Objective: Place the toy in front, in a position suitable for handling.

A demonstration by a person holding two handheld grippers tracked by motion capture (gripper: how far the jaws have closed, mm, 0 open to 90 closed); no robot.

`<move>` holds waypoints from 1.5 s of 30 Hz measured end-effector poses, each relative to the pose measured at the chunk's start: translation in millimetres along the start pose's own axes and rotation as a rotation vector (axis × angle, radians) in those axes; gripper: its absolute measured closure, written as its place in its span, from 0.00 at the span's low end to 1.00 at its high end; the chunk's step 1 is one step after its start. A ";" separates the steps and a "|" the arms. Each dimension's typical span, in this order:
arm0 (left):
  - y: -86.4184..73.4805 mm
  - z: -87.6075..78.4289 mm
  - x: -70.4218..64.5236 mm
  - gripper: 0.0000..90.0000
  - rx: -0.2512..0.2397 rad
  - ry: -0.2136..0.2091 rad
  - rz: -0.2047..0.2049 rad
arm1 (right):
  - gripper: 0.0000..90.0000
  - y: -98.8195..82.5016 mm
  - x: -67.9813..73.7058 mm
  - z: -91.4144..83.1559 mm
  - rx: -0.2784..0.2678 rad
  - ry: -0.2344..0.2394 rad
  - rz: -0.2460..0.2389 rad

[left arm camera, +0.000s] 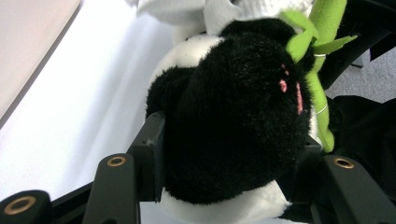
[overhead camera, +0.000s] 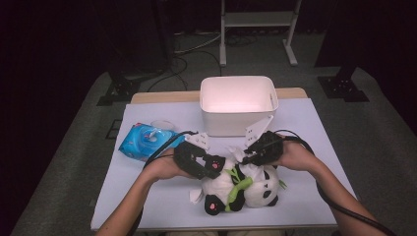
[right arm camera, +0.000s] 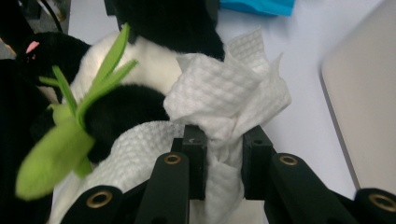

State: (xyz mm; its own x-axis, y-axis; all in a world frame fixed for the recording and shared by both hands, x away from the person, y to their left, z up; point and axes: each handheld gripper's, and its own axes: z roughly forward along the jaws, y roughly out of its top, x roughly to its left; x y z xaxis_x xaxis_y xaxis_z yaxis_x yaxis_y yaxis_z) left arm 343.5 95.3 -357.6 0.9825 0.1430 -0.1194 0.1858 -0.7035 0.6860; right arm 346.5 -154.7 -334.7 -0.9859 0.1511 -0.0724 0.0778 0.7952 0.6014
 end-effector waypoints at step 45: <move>3.3 -1.2 -0.2 0.49 0.028 -0.002 0.012 | 0.83 -43.8 -6.8 -24.3 -0.074 -0.016 0.100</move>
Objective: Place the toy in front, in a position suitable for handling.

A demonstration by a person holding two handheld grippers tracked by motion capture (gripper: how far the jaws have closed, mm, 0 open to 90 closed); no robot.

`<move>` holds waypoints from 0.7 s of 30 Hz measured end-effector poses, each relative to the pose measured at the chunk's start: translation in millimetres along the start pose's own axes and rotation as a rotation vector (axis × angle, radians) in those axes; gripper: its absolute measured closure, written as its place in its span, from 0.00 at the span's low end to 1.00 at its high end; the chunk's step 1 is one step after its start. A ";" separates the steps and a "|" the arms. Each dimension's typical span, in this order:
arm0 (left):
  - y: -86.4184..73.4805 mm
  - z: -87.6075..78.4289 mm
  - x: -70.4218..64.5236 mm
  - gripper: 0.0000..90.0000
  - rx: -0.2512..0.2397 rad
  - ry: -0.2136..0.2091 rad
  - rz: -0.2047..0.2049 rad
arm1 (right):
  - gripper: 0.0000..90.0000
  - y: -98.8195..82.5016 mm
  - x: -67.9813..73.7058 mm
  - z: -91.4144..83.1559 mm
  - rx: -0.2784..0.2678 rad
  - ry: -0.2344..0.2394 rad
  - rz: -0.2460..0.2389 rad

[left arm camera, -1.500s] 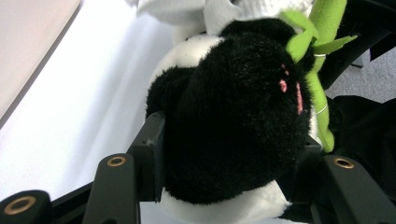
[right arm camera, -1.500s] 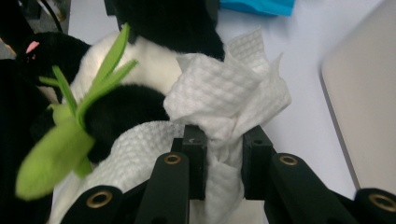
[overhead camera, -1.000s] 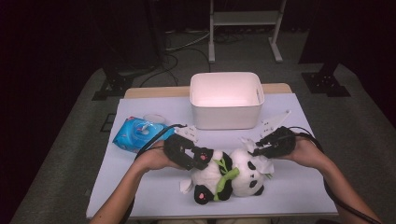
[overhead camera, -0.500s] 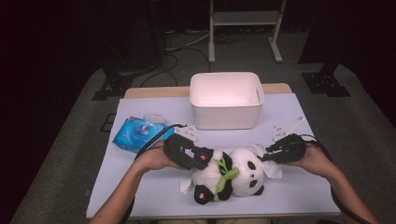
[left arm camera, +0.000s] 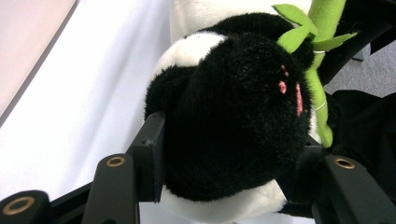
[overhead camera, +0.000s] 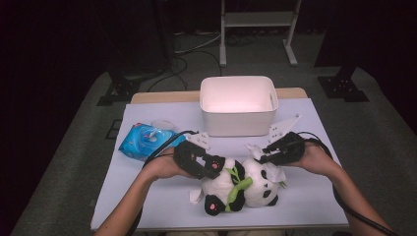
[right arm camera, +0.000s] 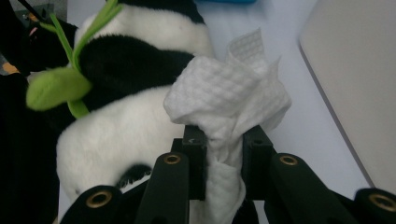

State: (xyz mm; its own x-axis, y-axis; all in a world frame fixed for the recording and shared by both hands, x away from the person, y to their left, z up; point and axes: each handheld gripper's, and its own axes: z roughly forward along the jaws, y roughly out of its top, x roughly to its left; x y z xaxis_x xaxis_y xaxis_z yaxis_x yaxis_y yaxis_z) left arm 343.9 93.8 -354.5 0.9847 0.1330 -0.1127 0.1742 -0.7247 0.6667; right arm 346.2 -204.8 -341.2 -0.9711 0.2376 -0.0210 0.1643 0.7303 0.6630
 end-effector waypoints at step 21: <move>4.2 2.3 0.4 0.48 -0.008 0.004 -0.015 | 0.84 29.5 18.5 14.5 -0.009 0.046 -0.084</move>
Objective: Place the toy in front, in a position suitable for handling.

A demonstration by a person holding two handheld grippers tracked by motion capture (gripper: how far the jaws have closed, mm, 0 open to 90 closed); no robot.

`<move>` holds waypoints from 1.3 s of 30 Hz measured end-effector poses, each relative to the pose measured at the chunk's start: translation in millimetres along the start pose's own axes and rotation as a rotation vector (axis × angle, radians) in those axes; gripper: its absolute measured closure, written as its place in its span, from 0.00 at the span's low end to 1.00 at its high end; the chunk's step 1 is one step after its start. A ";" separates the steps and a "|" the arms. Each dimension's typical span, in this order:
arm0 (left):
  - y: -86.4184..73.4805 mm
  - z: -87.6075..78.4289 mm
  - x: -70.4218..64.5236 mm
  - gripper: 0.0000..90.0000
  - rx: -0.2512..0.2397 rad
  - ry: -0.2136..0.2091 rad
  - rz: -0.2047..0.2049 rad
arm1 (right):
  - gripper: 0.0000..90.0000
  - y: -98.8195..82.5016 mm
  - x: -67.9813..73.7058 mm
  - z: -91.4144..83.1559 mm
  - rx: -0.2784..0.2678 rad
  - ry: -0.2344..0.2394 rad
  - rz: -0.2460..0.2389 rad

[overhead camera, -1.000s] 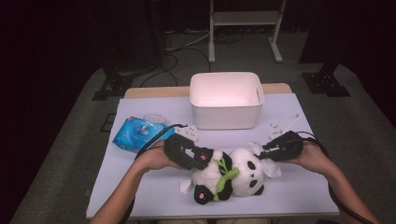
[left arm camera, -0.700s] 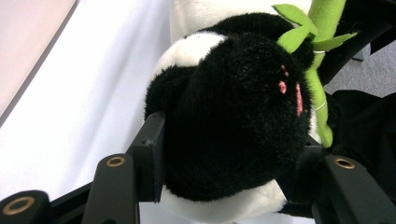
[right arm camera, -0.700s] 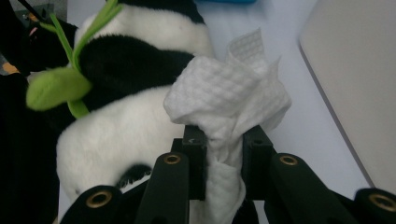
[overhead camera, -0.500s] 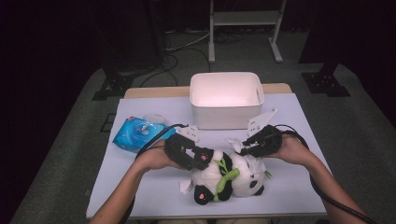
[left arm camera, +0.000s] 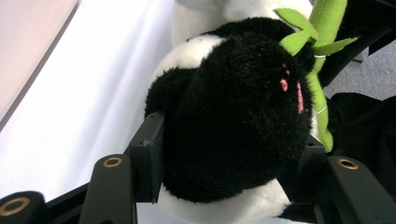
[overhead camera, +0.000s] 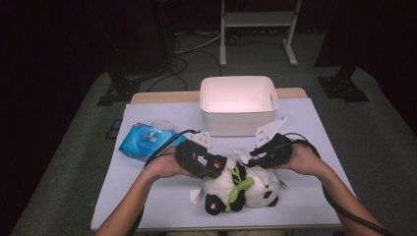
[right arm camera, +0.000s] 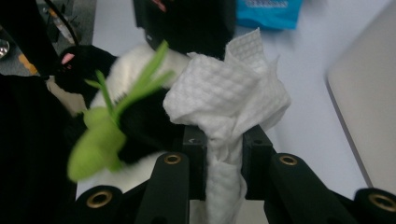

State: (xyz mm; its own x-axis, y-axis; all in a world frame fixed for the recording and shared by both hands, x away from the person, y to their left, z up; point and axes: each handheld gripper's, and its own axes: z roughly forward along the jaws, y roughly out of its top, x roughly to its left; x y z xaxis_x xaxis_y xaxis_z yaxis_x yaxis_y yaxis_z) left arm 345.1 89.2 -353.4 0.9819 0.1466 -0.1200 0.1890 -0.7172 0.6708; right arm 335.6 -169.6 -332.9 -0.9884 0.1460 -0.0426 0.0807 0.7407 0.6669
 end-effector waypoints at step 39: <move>-5.0 4.7 13.4 0.50 -0.043 0.004 -0.064 | 0.83 37.3 39.8 30.4 0.049 0.081 -0.159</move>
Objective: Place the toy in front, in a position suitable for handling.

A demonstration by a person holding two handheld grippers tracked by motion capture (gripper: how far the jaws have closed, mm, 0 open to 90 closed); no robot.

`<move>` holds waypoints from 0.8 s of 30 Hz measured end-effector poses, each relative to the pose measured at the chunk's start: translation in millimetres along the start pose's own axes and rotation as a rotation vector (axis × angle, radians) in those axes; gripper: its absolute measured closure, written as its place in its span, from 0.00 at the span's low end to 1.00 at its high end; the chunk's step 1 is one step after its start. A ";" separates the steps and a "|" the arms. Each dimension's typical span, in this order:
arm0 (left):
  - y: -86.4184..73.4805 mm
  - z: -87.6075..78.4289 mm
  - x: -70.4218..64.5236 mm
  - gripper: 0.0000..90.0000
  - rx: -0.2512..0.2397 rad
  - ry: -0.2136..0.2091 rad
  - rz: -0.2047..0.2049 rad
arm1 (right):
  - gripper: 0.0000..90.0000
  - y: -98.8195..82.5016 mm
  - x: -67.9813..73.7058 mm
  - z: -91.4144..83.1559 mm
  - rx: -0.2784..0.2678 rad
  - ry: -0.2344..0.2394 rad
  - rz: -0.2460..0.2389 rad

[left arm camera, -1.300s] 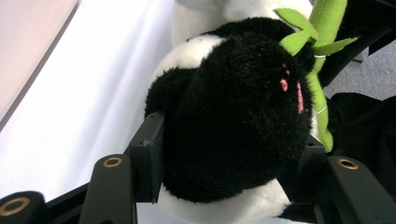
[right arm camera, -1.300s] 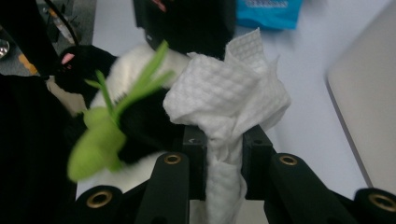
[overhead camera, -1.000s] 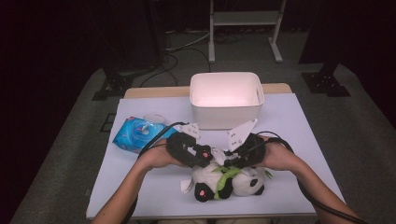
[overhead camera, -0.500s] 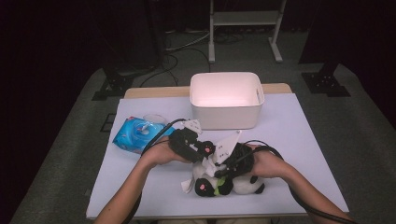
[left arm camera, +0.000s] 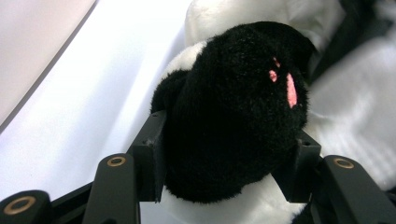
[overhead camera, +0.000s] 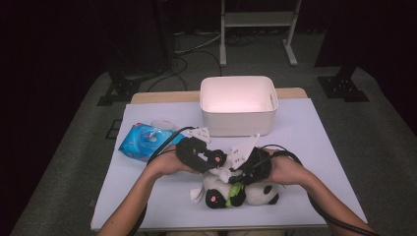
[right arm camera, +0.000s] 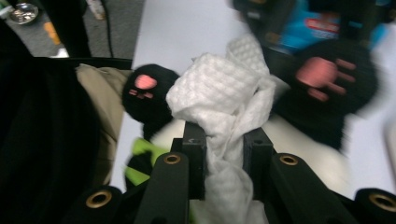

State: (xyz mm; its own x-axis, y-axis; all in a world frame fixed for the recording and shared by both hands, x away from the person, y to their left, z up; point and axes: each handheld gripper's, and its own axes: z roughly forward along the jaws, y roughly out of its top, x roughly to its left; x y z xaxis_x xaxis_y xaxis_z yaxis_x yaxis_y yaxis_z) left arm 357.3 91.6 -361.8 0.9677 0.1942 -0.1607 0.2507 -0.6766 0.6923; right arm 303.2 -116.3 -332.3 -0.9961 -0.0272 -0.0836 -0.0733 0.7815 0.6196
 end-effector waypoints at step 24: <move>-3.8 -10.7 -16.6 0.49 0.013 -0.030 0.080 | 0.83 -88.0 -34.5 -56.4 -0.022 -0.136 0.271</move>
State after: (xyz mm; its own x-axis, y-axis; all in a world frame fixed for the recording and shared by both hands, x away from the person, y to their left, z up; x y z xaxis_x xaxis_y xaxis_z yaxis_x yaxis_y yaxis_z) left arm 340.0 98.6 -354.2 0.9849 0.1181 -0.1266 0.1730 -0.6981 0.6948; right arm 341.3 -219.3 -339.9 -0.9639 0.2656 -0.0160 0.1918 0.7351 0.6503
